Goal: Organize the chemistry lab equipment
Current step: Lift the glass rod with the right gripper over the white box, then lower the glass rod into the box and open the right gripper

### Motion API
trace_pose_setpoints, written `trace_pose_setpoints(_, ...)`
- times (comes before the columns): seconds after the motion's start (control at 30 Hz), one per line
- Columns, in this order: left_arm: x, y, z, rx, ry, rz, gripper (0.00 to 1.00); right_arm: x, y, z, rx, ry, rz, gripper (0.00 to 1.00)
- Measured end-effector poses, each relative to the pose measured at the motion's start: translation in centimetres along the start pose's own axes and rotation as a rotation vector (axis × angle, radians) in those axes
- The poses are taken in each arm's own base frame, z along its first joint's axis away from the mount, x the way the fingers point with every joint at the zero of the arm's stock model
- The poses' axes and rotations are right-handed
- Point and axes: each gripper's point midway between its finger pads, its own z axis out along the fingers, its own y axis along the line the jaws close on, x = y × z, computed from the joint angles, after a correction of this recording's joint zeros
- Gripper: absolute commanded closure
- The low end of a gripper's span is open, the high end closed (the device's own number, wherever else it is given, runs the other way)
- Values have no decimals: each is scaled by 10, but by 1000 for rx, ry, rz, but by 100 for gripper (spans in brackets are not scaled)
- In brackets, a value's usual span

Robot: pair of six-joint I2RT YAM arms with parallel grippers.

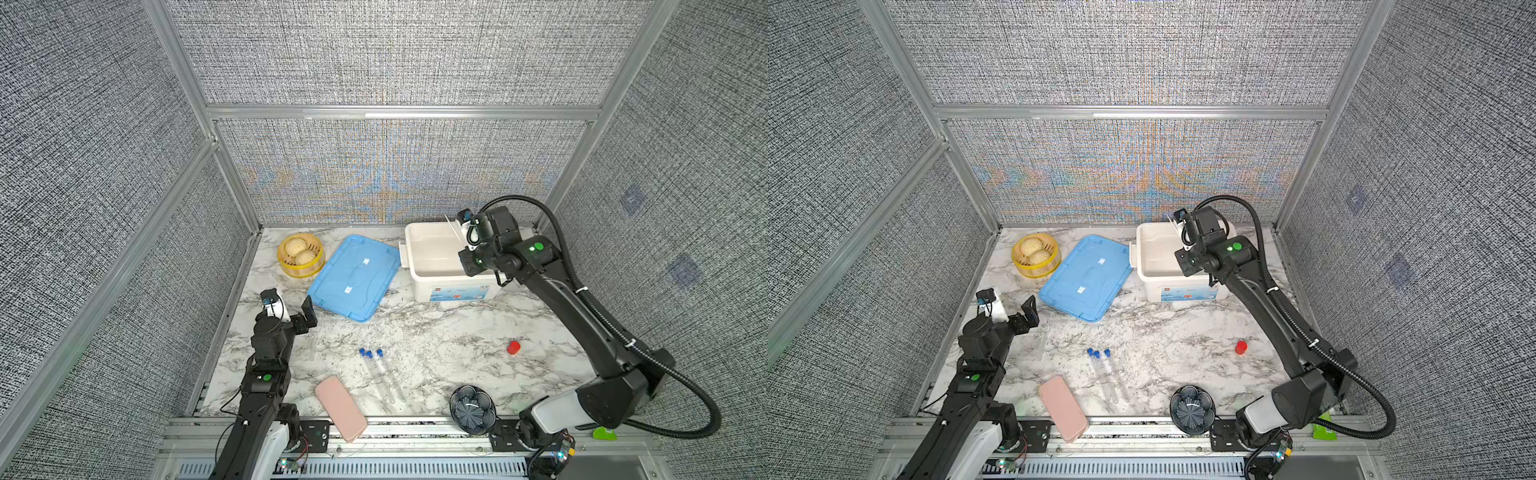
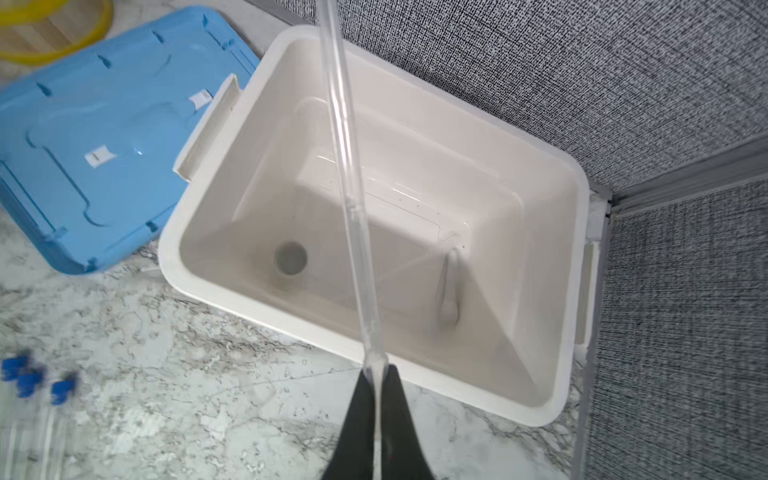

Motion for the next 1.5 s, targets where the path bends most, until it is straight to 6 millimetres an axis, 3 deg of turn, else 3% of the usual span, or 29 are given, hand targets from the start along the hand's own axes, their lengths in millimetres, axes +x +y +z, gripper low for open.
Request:
trace_pose_setpoints(0.2, 3, -1, 1, 8, 11, 4, 1, 2, -12, 22, 77, 72, -159, 95)
trace_pose_setpoints(0.33, 1, -2, 0, 10, 4, 4, 1, 6, -23, 56, 129, 198, -265, 95)
trace_pose_setpoints(0.53, 1, -2, 0, 11, 3, 4, 1, 19, -53, 82, 169, 338, -276, 95)
trace_pose_setpoints(0.6, 1, -4, 0, 21, 4, 5, 1, 26, -51, 90, 160, 374, -305, 100)
trace_pose_setpoints(0.77, 4, -4, 1, 24, 16, 8, 1, 54, -46, 127, 112, 504, -401, 100)
trace_pose_setpoints(0.93, 5, -4, 1, 26, 17, 8, 1, 55, -52, 139, 88, 526, -434, 100)
trace_pose_setpoints(1.5, 5, -4, 3, 25, 20, 8, 1, 71, -36, 196, -55, 585, -589, 99)
